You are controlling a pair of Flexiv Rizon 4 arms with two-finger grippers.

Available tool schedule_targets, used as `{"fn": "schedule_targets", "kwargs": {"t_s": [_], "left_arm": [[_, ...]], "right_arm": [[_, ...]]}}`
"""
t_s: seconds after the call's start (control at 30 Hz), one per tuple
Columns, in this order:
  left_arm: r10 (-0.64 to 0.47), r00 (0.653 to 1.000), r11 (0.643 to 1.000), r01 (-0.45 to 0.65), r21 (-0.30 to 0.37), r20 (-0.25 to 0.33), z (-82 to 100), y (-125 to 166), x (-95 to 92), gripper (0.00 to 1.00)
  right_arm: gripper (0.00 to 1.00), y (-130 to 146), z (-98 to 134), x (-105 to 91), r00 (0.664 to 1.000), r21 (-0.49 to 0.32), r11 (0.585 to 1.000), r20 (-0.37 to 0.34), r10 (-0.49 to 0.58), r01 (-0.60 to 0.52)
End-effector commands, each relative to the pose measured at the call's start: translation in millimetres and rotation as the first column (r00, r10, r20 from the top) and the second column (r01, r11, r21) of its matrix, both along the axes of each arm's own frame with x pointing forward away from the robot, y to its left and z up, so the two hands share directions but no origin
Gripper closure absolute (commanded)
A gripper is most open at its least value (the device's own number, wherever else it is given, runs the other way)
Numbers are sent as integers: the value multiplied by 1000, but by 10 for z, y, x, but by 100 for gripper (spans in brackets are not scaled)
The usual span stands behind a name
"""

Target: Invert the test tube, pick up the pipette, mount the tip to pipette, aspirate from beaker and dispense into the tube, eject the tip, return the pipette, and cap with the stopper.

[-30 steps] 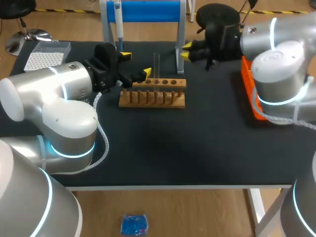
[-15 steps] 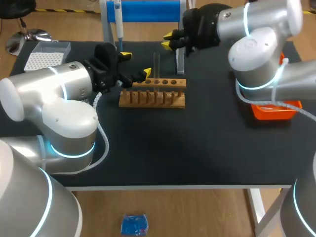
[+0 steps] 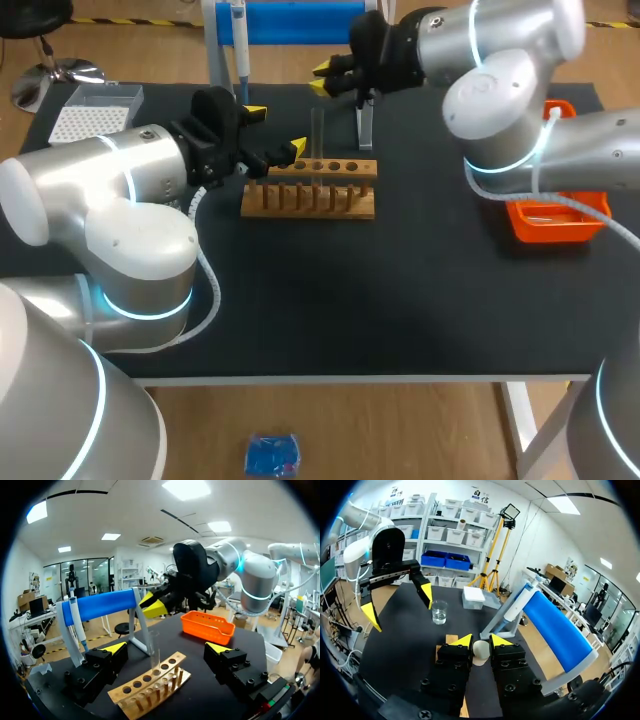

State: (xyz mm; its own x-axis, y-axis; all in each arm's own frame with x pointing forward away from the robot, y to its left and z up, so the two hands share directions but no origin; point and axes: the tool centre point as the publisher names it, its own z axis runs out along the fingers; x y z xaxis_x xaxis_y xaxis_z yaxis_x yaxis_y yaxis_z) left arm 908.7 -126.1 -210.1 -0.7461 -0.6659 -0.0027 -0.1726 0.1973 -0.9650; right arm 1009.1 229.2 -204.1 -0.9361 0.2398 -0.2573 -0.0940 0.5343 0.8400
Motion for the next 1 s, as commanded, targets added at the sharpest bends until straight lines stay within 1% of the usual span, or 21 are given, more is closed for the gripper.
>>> {"fn": "schedule_targets", "kwargs": {"t_s": [0.03,0.4,0.73,1.0], "left_arm": [[-5,1000,1000,5,-2,-1,-1,10,4,0],[-5,1000,1000,5,-2,-1,-1,10,4,0],[-5,1000,1000,5,-2,-1,-1,10,4,0],[-5,1000,1000,5,-2,-1,-1,10,4,0]], "right_arm": [[100,56,-27,37,1000,0,1000,-3,2,-2],[100,89,-136,-13,1000,3,1000,-27,13,-13],[100,77,-163,-59,999,7,1000,-38,16,-16],[100,62,-136,-97,999,15,1000,-39,21,-21]]}}
